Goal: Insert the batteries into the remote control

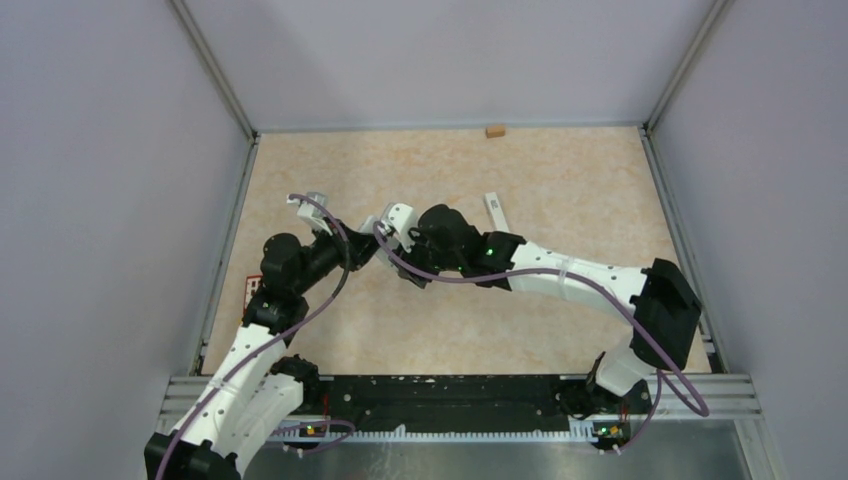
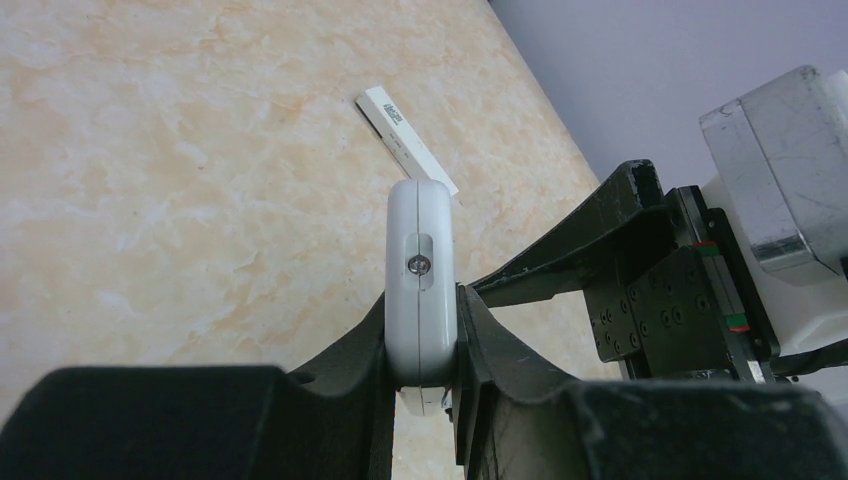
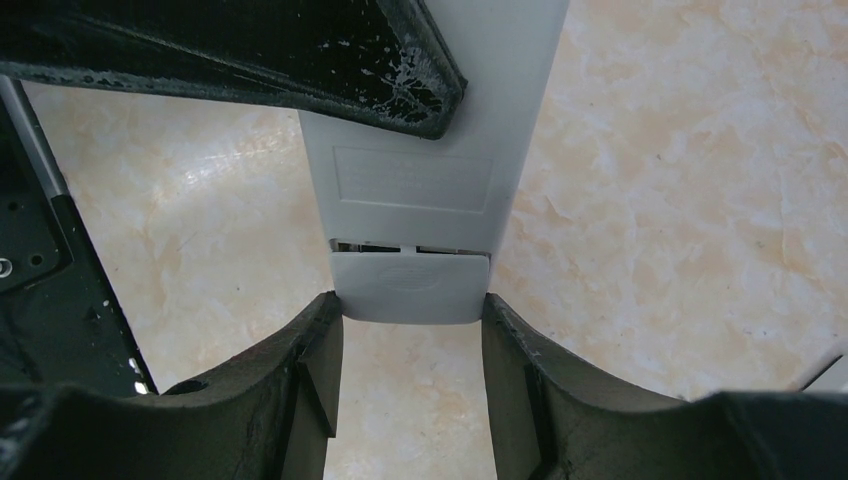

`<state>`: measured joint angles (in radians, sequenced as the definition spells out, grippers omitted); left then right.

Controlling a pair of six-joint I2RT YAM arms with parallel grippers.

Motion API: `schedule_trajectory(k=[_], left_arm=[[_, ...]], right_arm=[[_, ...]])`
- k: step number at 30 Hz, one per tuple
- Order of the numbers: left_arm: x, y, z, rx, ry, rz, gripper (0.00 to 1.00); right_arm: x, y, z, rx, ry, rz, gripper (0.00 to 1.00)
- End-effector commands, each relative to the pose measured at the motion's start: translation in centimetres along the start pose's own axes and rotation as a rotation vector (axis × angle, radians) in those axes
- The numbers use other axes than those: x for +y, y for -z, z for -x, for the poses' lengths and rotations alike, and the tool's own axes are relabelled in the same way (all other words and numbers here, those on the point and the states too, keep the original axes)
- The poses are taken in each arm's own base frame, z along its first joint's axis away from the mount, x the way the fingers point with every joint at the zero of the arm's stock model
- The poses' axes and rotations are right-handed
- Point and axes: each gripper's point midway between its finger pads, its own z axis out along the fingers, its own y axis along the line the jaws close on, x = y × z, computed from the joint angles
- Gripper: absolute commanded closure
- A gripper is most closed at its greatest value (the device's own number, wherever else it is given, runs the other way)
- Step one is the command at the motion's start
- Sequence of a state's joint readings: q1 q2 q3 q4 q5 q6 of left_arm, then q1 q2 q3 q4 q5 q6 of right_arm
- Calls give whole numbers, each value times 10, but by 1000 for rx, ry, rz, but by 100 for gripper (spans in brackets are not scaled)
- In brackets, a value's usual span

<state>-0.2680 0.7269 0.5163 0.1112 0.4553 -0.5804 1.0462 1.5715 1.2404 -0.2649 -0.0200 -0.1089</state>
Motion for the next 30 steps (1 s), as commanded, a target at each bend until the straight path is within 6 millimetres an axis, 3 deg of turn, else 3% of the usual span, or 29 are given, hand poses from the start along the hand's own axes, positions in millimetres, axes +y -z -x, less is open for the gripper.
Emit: schedule_trajectory(k=[1,13,19,30], left_arm=[[-20,2,13,-33,-33,-80,100],[-23,1,3,-4,51,-113,100],[-27,4,0,0,32,-140,100],[-43,3,-18,89,118,-261,100]], right_arm=[[-5,1,35,-82,-5,-20,57],[-14,-4,50,-95,-80,-69,57],[-17,-7,47,-73,-107,-73,56],[-21,-9,56,-69,-147,-78,54]])
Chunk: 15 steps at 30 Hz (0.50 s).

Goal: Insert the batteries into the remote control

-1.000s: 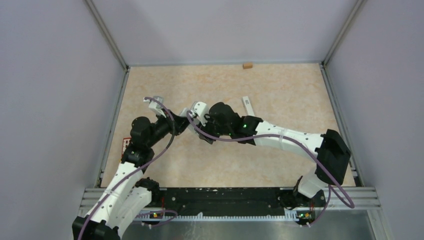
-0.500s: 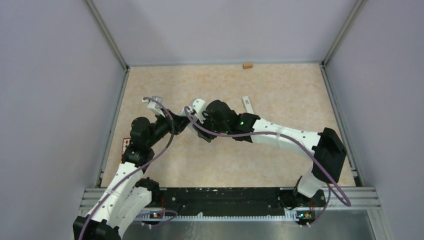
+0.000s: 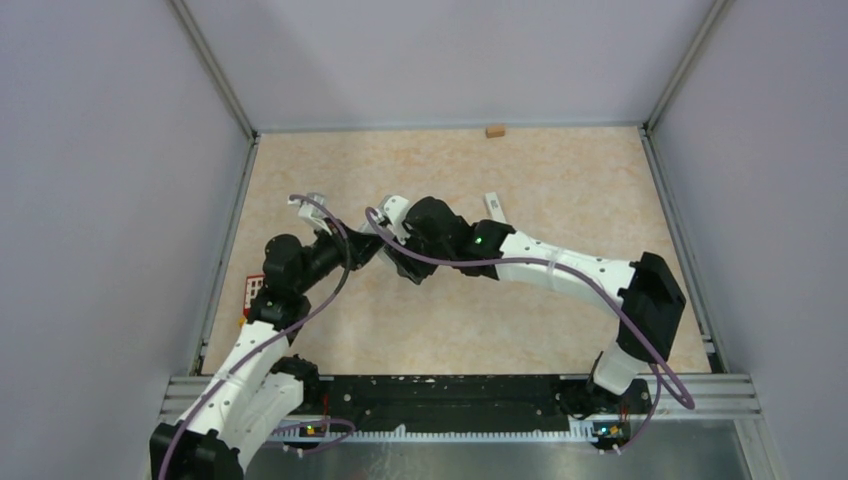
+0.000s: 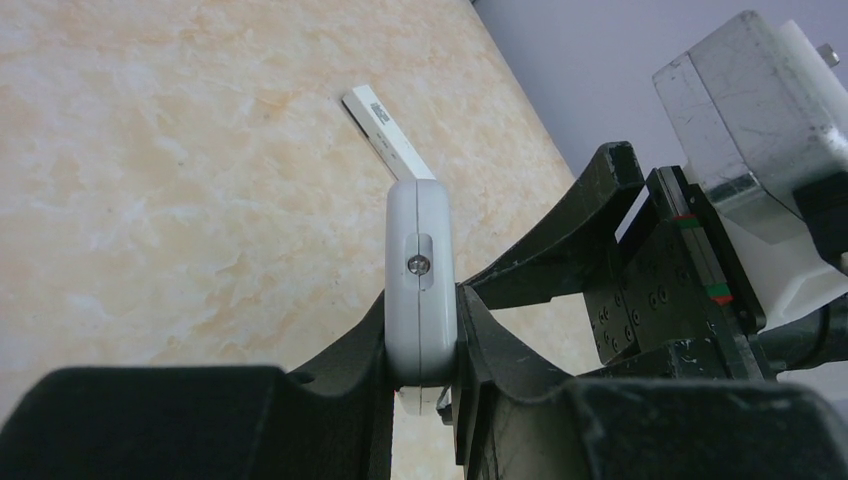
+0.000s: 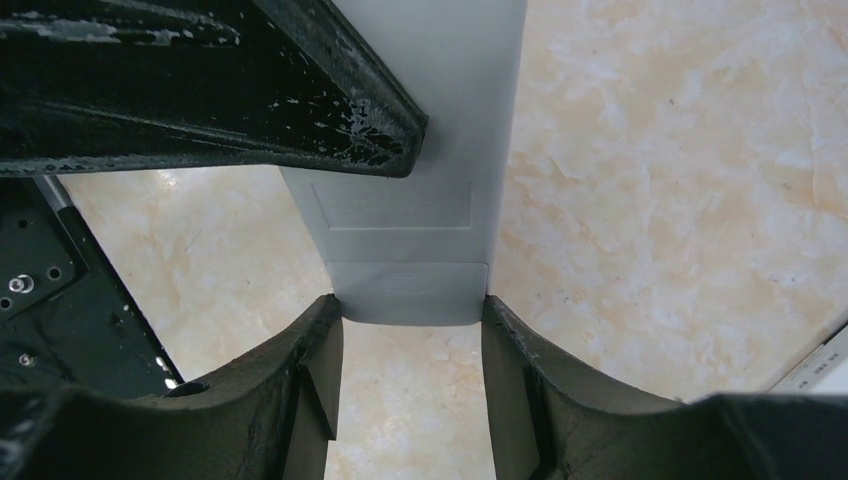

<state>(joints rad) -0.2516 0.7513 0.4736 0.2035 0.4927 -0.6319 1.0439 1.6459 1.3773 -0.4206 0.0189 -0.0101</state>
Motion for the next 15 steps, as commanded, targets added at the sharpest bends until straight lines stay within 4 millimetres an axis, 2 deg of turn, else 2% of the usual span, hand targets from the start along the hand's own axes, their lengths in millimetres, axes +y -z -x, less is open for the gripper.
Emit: schedule_trajectory(k=[1,5,11,15], left_arm=[[-46,5,-17,117,97,-238,100],[-50,2,-26,218,155,-262,100],[-54,-4,-18,240,213,-254,100],[-46,-8,-12,244,268,-210,100]], right_arm=[[-11,-1,58,-159,-52,-29,53],[-14,-4,51,-101,-59,-28,51],[-18,-10,28,-2,-90,-49,48],[-18,-9,21,28,-108,-58,47]])
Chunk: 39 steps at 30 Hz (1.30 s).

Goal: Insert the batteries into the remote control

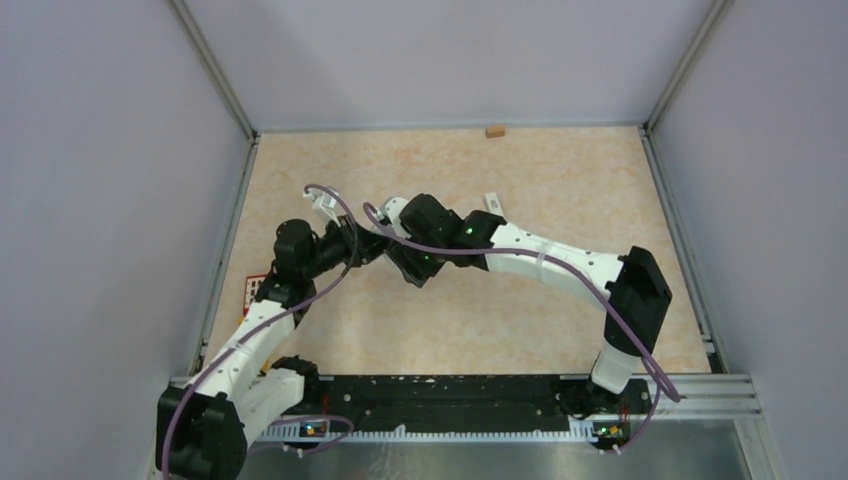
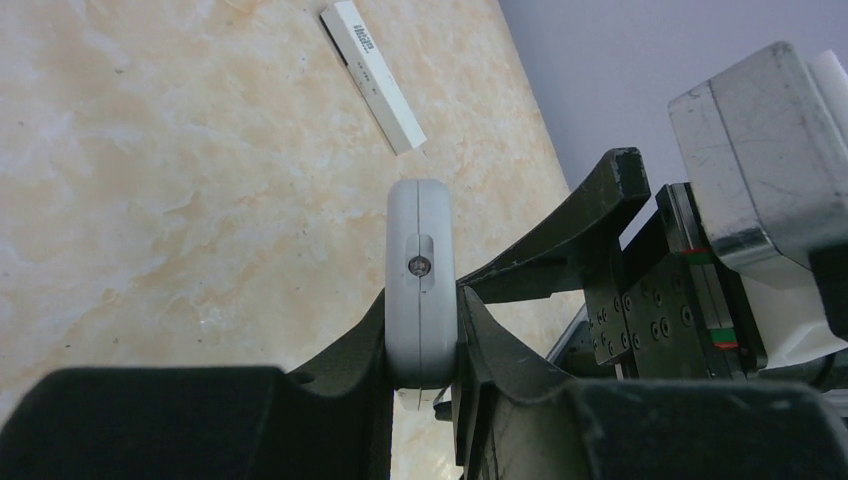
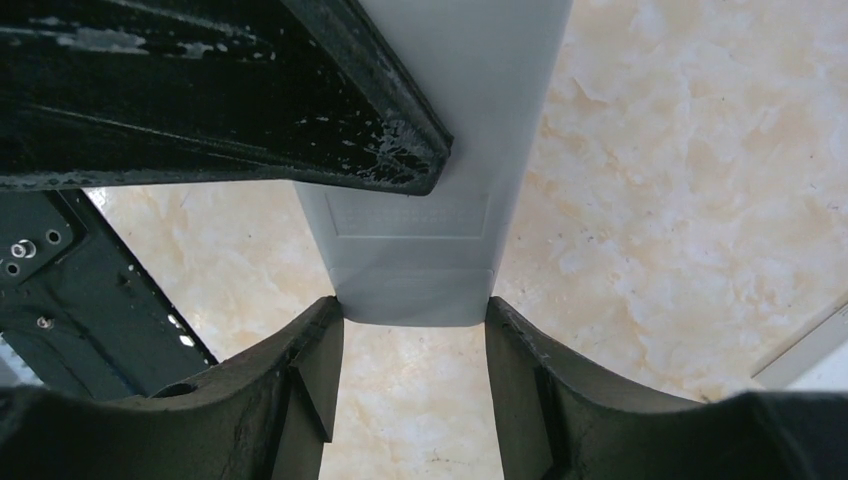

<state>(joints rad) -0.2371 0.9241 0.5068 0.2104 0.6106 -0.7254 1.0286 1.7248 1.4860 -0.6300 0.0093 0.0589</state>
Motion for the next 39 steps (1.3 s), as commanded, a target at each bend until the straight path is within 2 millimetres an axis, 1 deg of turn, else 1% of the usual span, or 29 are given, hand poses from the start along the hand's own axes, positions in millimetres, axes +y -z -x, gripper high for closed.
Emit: schedule_trajectory(k=[1,3,7,10,14,16,18,21,23,26,27,30,32,36,39], left_arm=[[-54,8,4,110,107,-189,100],[-48,6,7,113,141,-173,100],[-32,2,11,122,201,-147,100],[-21,-1,13,122,230,-120,100],[-7,-5,15,118,264,-88,100],[-2,-7,16,117,282,-78,100],[2,-8,17,115,300,-76,100],[7,-10,21,102,317,-76,100],[10,-12,23,95,327,-71,100],[10,-12,28,80,342,-77,100],[10,-12,29,74,346,-80,100],[9,-12,37,52,359,-86,100],[5,-11,40,45,380,-98,100],[0,-9,45,17,403,-111,100],[-3,-7,49,-4,430,-117,100]], right_arm=[[-14,1,48,-148,-42,-50,46],[-14,3,46,-140,-49,-55,43],[-16,6,44,-139,-57,-63,33],[-16,9,45,-147,-63,-67,28],[-19,16,49,-175,-86,-75,20],[-17,21,53,-202,-106,-58,13],[-12,27,59,-240,-124,-18,10],[-2,37,63,-291,-127,57,9],[0,45,66,-329,-151,77,9],[-5,55,65,-381,-238,86,9],[-10,63,67,-414,-282,80,9],[-27,78,67,-510,-469,74,9],[-35,78,58,-539,-606,72,9],[-34,84,63,-607,-770,138,9],[-35,82,65,-633,-855,169,9]])
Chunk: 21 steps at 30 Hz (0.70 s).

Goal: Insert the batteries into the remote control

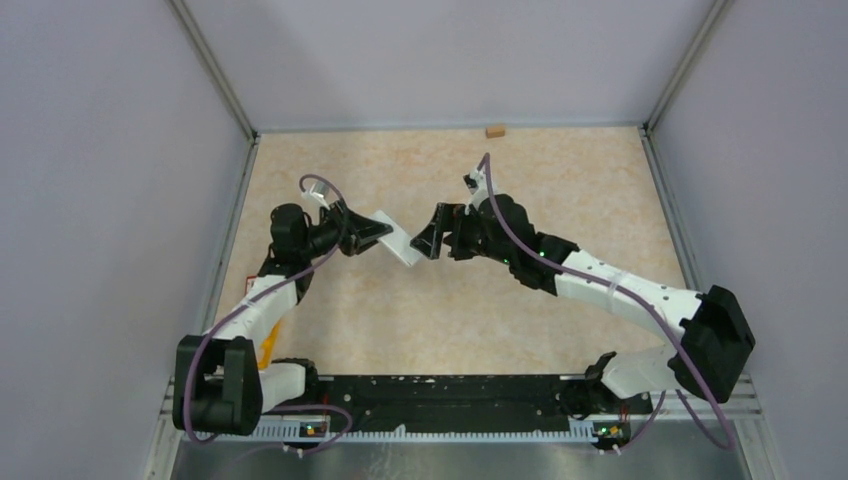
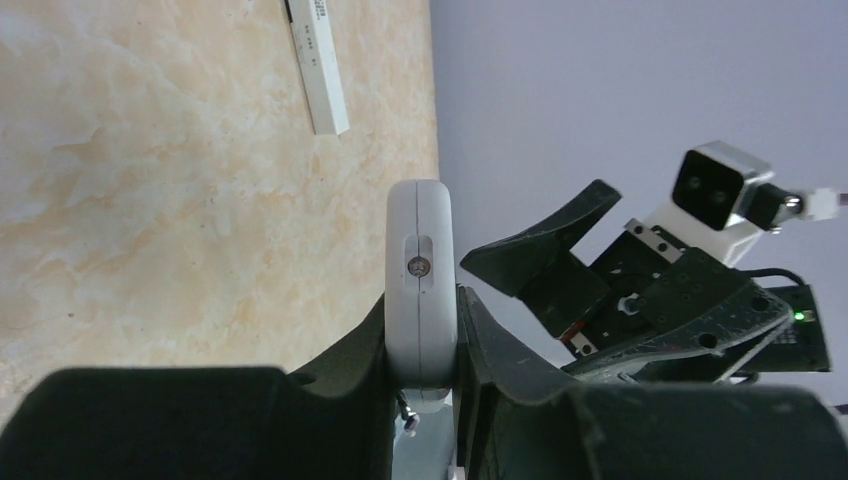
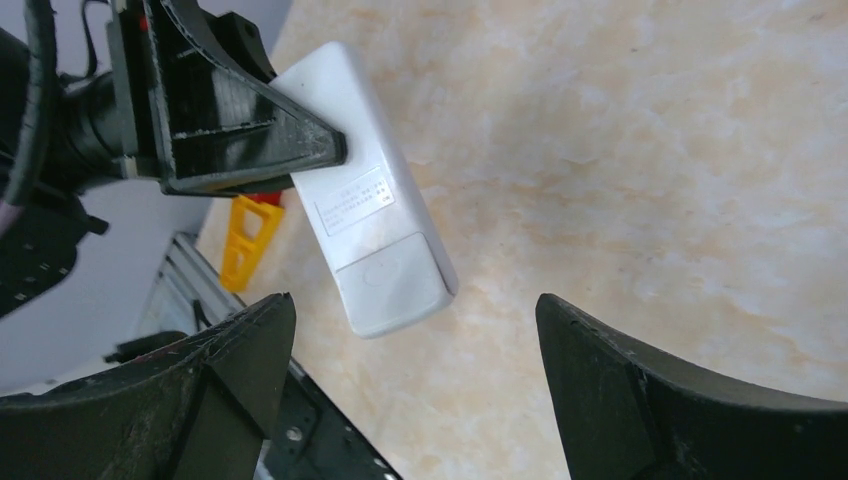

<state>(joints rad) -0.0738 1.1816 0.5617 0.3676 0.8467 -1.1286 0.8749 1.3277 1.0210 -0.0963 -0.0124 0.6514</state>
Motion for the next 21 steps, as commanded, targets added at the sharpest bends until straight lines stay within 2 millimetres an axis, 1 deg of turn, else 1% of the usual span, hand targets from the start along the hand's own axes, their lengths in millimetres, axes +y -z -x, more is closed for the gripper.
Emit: schedule_trajectory(k=[1,3,5,7,9,11,15,19,21], left_arm=[[-35,5,12,-58,-22,-101,100],[-39,8,14,-82,33,-117,100],[-48,12,13,-102,73,-161,100],[-54,15,13,-117,94,-183,100],[-58,17,13,-121,106,-191,100],[-61,19,12,-117,117,-205,100],[-68,21,12,-115,144,-235,100],[-76,24,11,-109,181,-269,100],[-79,26,12,-111,194,-286,100]], right_arm=[[26,1,28,-130,-240,113,9],[28,0,27,-146,-320,146,9],[28,0,26,-165,-382,176,9],[29,1,26,-185,-423,198,11],[32,0,28,-195,-441,226,14],[34,-2,28,-189,-450,240,20],[38,-6,25,-174,-471,268,41],[38,-8,19,-164,-477,297,54],[41,-7,18,-169,-476,333,59]])
